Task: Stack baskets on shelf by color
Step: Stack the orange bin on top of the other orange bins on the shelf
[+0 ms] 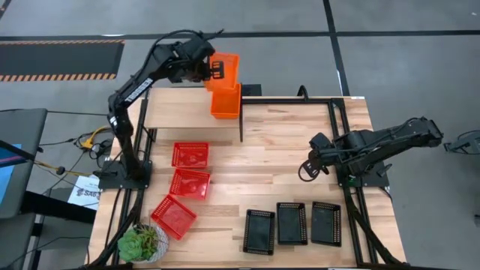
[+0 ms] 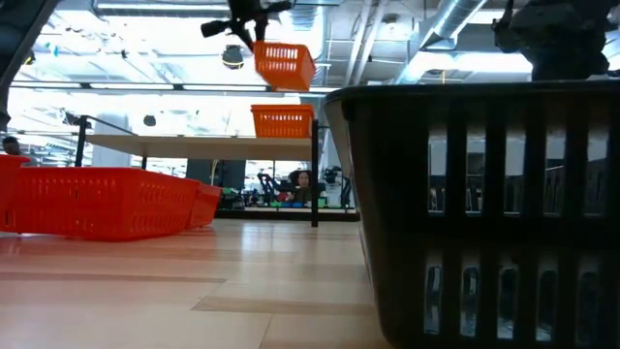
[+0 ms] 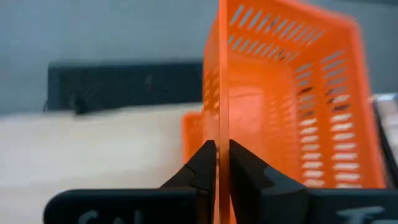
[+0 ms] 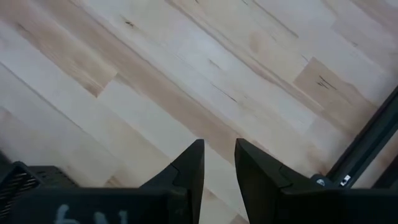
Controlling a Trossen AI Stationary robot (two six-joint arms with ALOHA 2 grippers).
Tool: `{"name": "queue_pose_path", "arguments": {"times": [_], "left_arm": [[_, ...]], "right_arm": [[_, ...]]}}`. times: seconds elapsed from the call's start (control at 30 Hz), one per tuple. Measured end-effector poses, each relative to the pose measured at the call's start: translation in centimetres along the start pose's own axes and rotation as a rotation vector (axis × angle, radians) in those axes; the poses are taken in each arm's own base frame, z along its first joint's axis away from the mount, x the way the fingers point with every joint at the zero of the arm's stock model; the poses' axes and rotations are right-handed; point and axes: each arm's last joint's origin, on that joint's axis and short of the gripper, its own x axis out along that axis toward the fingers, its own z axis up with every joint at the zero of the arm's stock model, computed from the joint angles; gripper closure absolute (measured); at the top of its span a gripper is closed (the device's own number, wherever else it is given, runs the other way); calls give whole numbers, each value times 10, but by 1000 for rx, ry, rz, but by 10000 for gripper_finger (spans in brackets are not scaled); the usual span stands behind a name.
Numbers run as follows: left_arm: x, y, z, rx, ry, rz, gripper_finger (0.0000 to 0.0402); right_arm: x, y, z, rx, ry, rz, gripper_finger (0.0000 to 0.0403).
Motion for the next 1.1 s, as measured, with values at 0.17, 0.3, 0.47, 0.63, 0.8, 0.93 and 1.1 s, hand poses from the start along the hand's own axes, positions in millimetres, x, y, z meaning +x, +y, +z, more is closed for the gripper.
{"name": "queue_pose_path", "arguments": {"times": [0.17, 0.3, 0.47, 0.63, 0.8, 0.93, 1.1], "left_arm": [[24, -6, -6, 5, 95, 51, 370], [36, -14, -11, 21, 108, 57, 370], [37, -19, -15, 31, 111, 42, 370], [37, -20, -15, 65, 92, 54, 370], [43, -24, -19, 102, 112, 58, 370], [35, -20, -19, 194, 68, 104, 370], [1, -6, -7, 176, -141, 186, 370]], "right_arm": [[0, 0, 0, 11, -1, 2, 290], [0, 0, 0, 12, 0, 1, 290], [0, 0, 0, 11, -1, 1, 290], [0, 0, 0, 11, -1, 1, 290], [0, 0, 0, 10, -1, 1, 290], [0, 0, 0, 10, -1, 2, 290], [0, 0, 0, 9, -1, 1, 290]]}}
